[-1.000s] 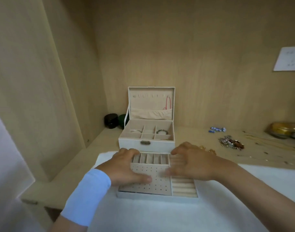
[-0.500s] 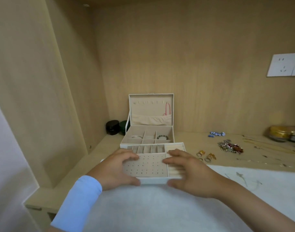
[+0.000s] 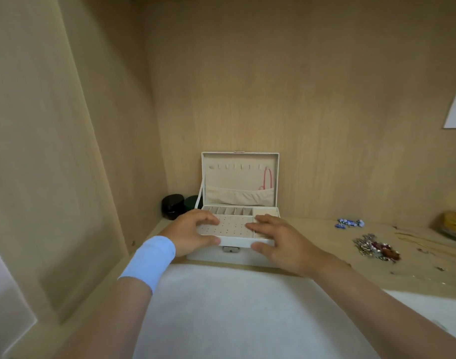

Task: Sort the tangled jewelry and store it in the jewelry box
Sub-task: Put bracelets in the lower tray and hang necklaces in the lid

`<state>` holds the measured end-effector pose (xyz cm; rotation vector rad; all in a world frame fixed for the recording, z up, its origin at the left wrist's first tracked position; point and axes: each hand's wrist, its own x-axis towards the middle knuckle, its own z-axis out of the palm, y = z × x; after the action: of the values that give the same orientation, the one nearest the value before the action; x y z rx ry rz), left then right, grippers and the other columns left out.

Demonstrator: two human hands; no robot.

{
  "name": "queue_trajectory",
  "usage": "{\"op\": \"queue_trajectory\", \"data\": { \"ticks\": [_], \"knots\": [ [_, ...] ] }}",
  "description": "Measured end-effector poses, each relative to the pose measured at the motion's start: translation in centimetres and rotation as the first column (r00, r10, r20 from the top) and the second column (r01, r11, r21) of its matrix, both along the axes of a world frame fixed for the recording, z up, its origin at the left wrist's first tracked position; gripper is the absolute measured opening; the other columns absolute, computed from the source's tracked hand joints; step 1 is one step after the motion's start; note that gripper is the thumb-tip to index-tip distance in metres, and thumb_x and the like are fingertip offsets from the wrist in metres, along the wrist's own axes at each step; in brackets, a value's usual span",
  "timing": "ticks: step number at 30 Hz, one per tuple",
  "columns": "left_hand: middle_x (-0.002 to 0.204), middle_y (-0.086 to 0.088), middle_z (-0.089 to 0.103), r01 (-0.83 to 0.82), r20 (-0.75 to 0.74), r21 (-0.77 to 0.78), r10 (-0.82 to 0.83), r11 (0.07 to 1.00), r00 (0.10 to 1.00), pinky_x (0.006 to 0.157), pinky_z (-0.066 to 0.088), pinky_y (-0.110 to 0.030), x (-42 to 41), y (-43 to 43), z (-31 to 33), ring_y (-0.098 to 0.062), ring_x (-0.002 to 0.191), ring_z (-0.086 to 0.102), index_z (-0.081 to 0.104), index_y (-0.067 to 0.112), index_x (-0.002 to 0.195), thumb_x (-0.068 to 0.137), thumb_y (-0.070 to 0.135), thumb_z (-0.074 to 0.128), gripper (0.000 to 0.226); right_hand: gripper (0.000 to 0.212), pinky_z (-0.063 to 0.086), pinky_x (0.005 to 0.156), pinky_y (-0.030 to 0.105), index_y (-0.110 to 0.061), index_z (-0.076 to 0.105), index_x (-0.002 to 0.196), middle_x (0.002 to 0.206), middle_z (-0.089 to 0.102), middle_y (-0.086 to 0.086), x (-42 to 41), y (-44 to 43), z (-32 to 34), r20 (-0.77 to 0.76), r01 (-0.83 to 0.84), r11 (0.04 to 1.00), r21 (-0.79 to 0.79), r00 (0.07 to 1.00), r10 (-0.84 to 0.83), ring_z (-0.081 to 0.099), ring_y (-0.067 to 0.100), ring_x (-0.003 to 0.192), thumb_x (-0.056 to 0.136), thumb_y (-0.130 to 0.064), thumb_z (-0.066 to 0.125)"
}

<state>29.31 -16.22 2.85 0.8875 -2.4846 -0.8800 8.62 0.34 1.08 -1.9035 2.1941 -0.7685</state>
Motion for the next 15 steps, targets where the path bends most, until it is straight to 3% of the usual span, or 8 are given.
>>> {"op": "queue_trajectory", "data": {
  "ticks": [7, 10, 12, 15],
  "knots": [
    [0.145, 0.023, 0.039, 0.006, 0.046, 0.017, -0.007, 1.0, 0.999, 0.11, 0.027, -0.023, -1.1, -2.5, -2.1, -0.003, 0.132, 0.039, 0.06, 0.044, 0.119, 0.085, 0.039, 0.074, 0.038, 0.052, 0.006, 0.112, 0.013, -0.032, 0.04, 0.152, 0.161, 0.031, -0.002, -1.2, -3.0, -1.4, -0.099, 0.006, 0.999, 0.044, 0.995, -0.001, 0.02, 0.012, 0.149, 0.102, -0.041, 0.051],
    [0.148, 0.019, 0.033, 0.015, 0.071, 0.01, -0.015, 1.0, 0.997, 0.112, 0.021, -0.022, -1.4, -2.8, -2.7, -0.006, 0.138, 0.03, 0.058, 0.042, 0.121, 0.088, 0.034, 0.071, 0.036, 0.049, 0.01, 0.119, 0.037, -0.034, 0.04, 0.152, 0.16, 0.032, -0.003, -1.2, -3.0, -2.3, -0.179, 0.016, 0.998, 0.062, 0.984, -0.004, 0.019, 0.013, 0.149, 0.105, -0.047, 0.04],
    [0.152, 0.015, 0.029, -0.024, 0.04, 0.031, 0.023, 0.999, 0.999, 0.118, 0.019, -0.029, -1.6, -2.9, -3.4, -0.01, 0.144, 0.025, 0.06, 0.041, 0.119, 0.088, 0.037, 0.071, 0.033, 0.053, 0.011, 0.122, 0.044, -0.038, 0.041, 0.15, 0.163, 0.027, -0.003, -1.4, -3.1, -3.0, -0.159, 0.026, 0.998, 0.057, 0.987, -0.016, 0.012, 0.016, 0.152, 0.101, -0.058, 0.035],
    [0.14, 0.013, 0.034, -0.136, -0.039, 0.037, 0.138, 0.99, 0.99, 0.117, 0.023, -0.031, -1.7, -2.7, -4.1, -0.015, 0.141, 0.028, 0.06, 0.04, 0.115, 0.084, 0.041, 0.075, 0.034, 0.06, -0.001, 0.125, 0.038, -0.036, 0.039, 0.151, 0.168, 0.004, 0.001, -1.3, -3.2, -3.2, 0.036, 0.082, 0.996, 0.039, 0.996, -0.083, -0.013, 0.019, 0.154, 0.098, -0.062, 0.044]
  ]
}}
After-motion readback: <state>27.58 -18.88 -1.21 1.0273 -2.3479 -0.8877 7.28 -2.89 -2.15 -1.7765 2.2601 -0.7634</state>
